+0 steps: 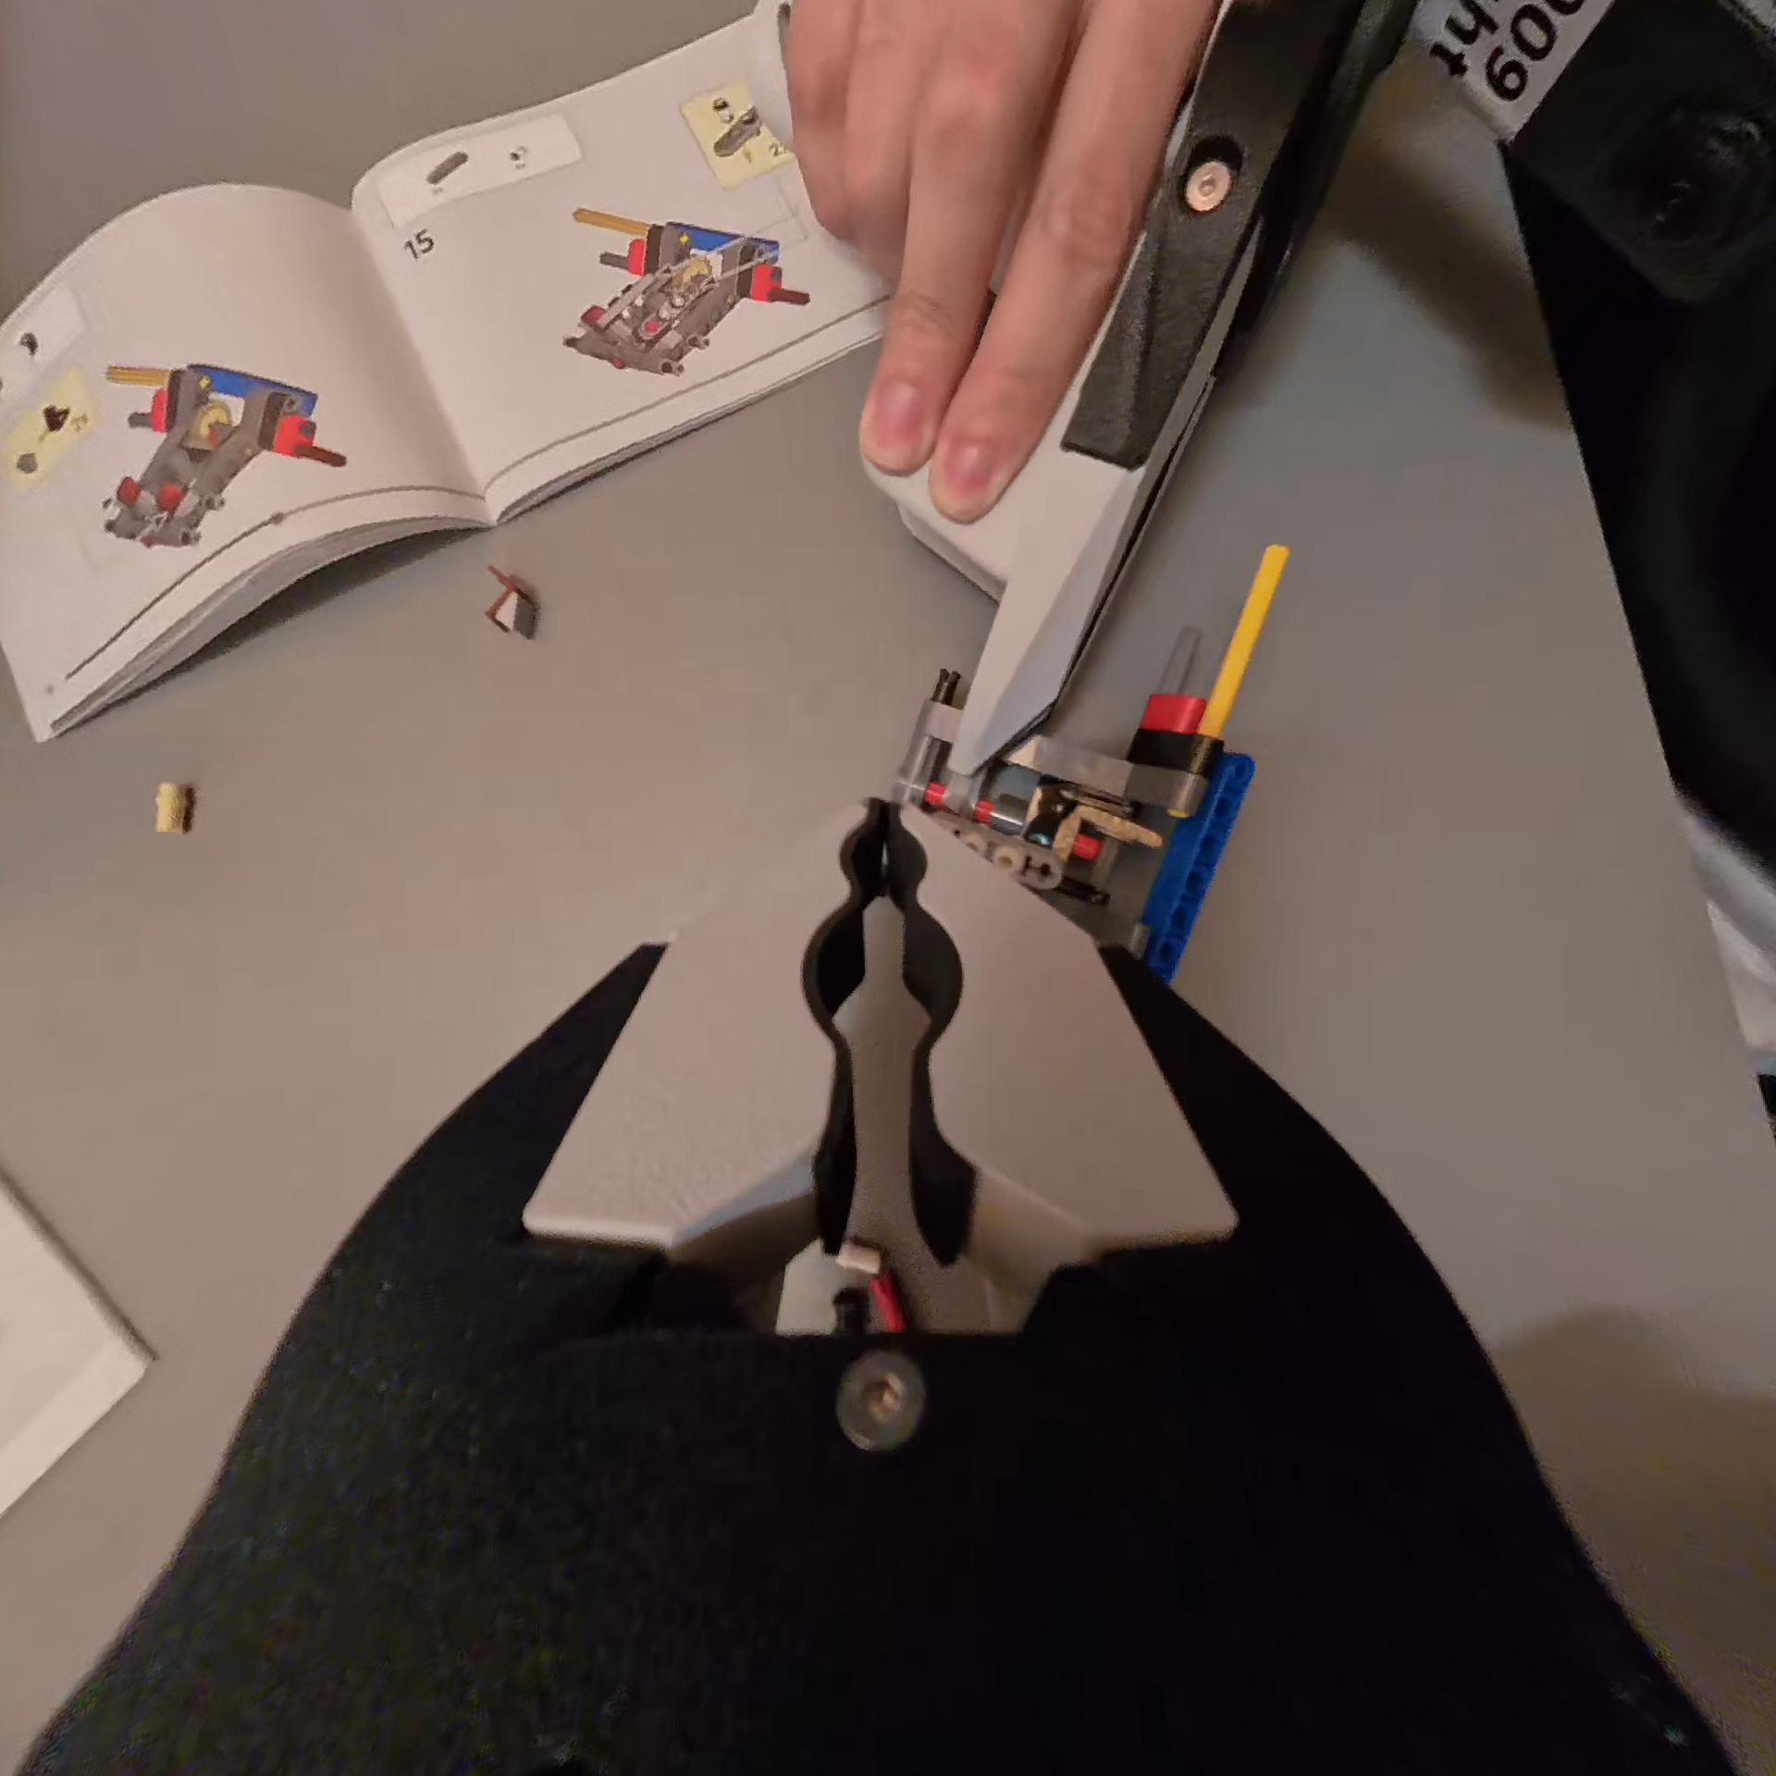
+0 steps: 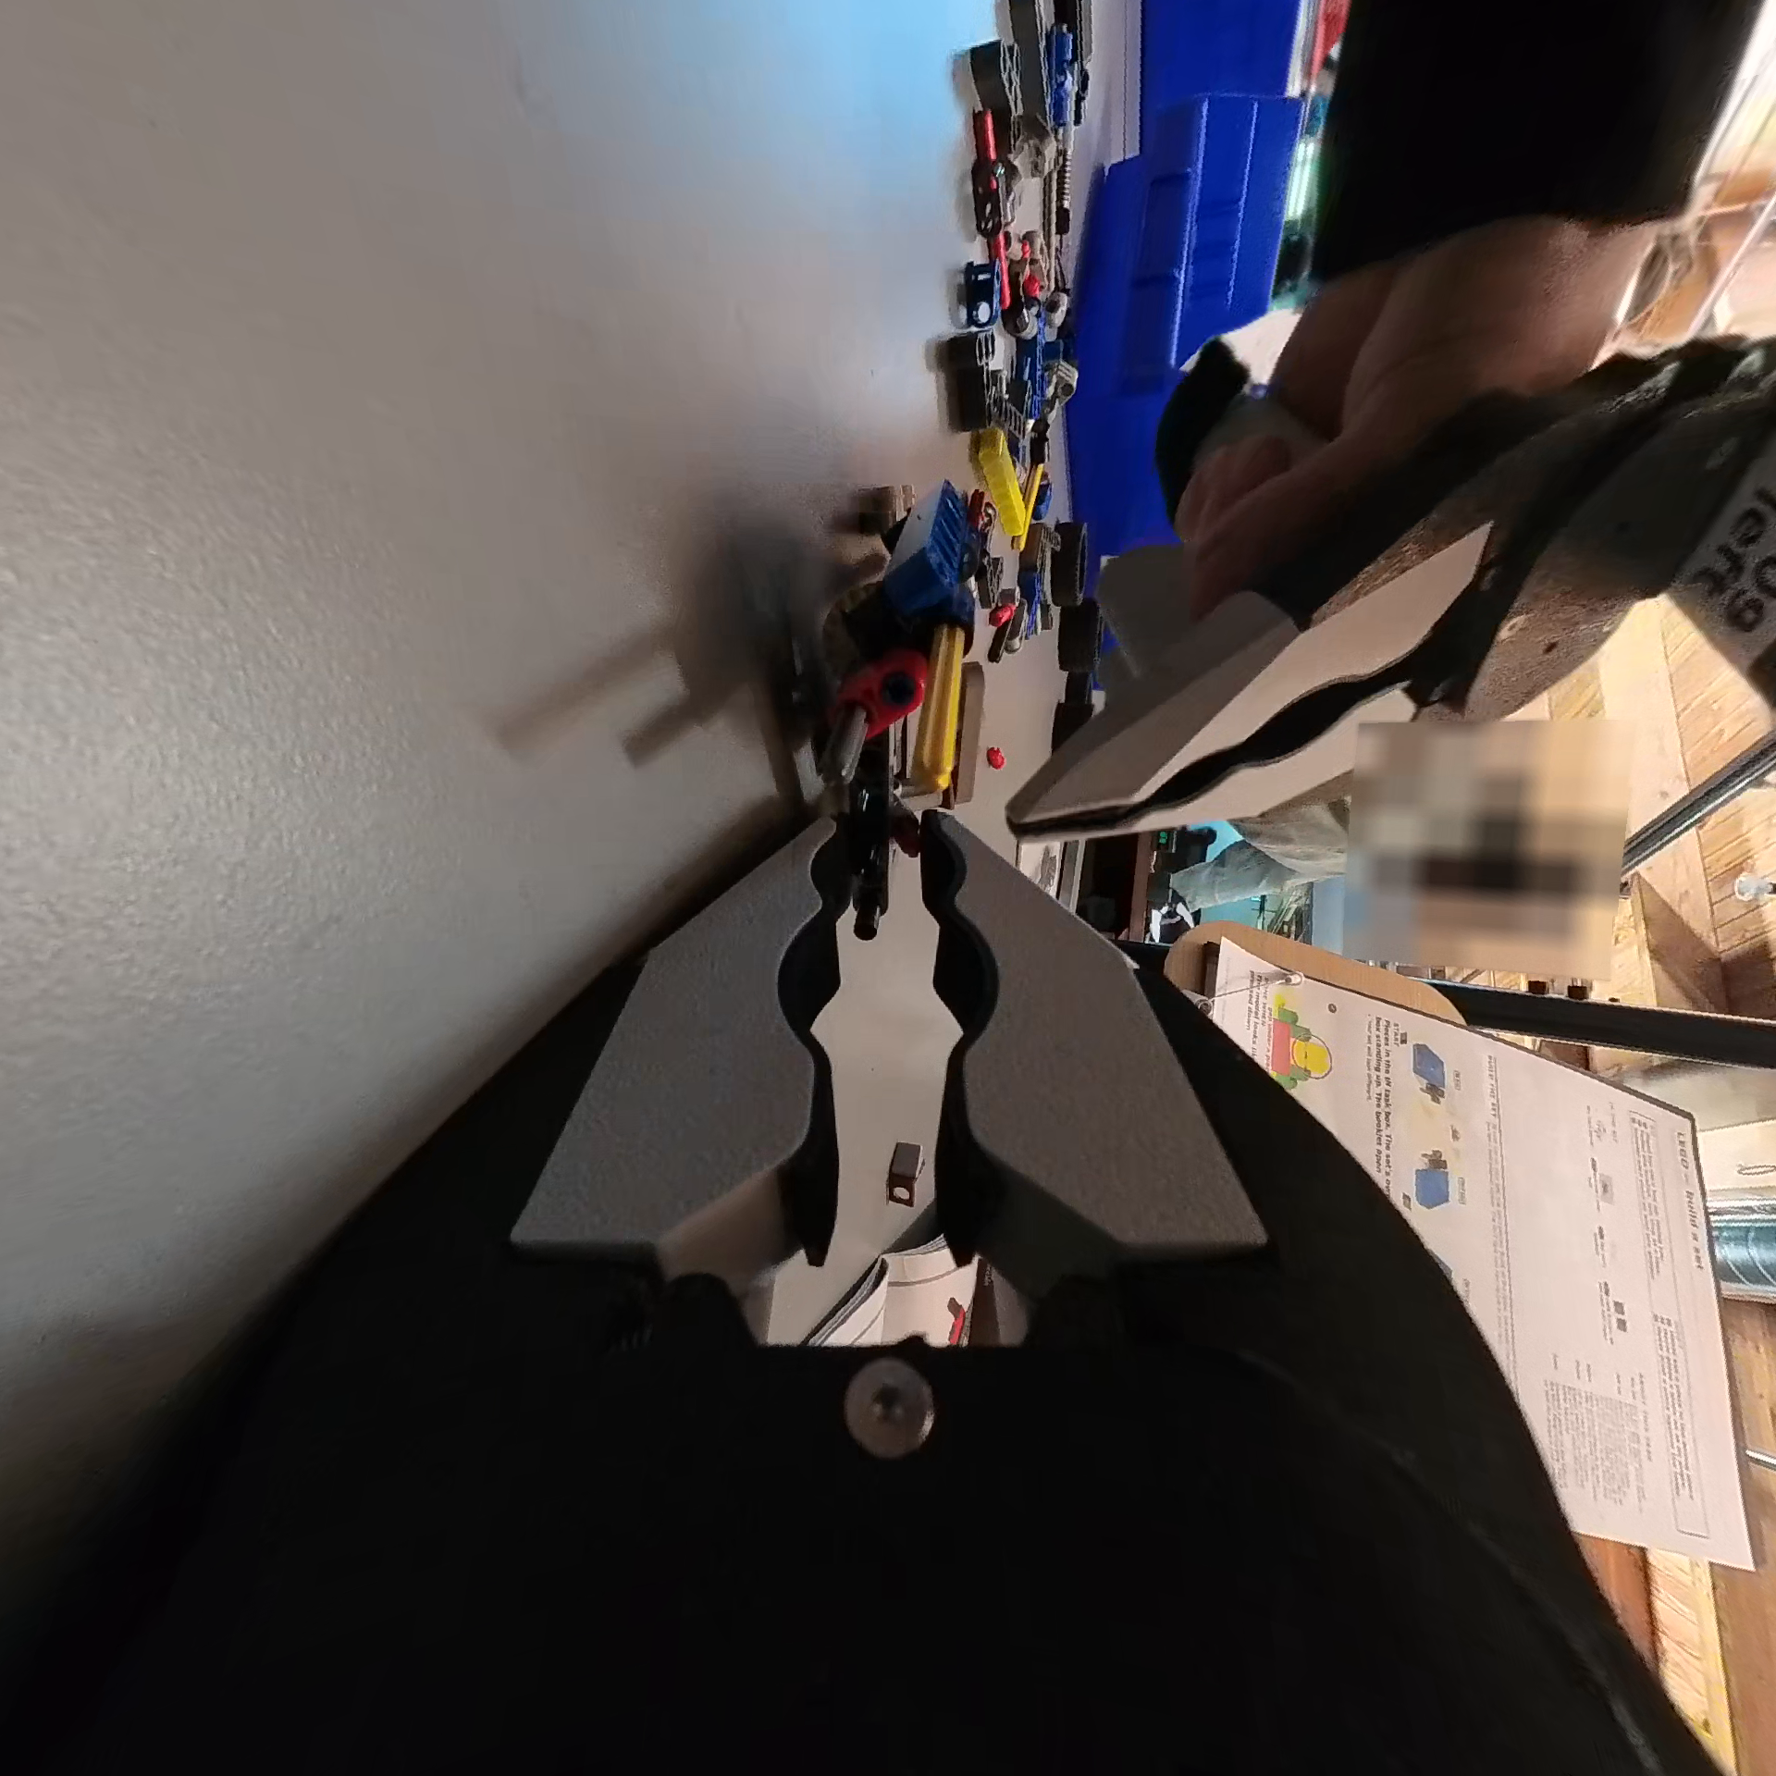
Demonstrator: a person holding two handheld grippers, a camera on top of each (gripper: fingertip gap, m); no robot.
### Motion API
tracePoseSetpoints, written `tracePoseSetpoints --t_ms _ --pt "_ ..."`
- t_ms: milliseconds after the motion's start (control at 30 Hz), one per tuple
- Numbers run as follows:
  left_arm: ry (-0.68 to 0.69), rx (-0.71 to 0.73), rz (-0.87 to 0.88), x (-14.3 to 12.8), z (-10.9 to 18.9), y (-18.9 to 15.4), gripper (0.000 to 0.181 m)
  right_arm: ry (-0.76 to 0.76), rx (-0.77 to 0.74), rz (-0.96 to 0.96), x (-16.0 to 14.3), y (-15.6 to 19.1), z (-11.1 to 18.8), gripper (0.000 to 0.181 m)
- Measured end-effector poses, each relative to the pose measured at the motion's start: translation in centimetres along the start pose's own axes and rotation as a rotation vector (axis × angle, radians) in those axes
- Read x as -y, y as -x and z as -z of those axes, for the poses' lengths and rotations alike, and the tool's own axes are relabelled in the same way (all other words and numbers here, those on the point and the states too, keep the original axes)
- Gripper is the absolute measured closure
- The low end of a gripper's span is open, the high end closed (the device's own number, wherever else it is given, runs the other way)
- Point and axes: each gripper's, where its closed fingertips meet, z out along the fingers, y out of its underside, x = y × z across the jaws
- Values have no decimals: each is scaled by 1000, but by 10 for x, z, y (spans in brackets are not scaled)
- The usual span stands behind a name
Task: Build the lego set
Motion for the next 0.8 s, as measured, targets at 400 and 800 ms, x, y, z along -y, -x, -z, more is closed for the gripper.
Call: tracePoseSetpoints --t_ms 400,800 --pt "13 -306 -59 -12 -11 -2 181 -7 0 -9 1 0 0 169" --pt "32 -428 -83 -8 -1 -6 181 -11 1 -11 1 0 0 169"
